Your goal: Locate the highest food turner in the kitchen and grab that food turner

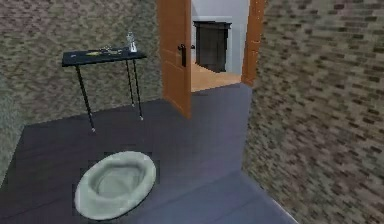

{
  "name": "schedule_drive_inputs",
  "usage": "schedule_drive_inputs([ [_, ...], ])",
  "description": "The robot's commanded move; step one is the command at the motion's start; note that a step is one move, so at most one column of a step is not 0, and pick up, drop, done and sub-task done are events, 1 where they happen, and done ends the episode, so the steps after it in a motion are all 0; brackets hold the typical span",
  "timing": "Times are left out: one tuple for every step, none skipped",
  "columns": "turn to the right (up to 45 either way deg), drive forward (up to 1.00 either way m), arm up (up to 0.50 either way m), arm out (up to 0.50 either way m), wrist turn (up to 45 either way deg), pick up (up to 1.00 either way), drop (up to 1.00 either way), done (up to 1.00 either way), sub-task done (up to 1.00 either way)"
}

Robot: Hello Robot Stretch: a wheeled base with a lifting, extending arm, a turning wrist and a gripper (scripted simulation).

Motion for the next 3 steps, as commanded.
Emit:
schedule_drive_inputs([
  [6.0, 0.0, 0.0, 0.0, 0.0, 0.0, 0.0, 0.0, 0.0],
  [0.0, 1.0, 0.0, 0.0, 0.0, 0.0, 0.0, 0.0, 0.0],
  [0.0, 0.3, 0.0, 0.0, 0.0, 0.0, 0.0, 0.0, 0.0],
])
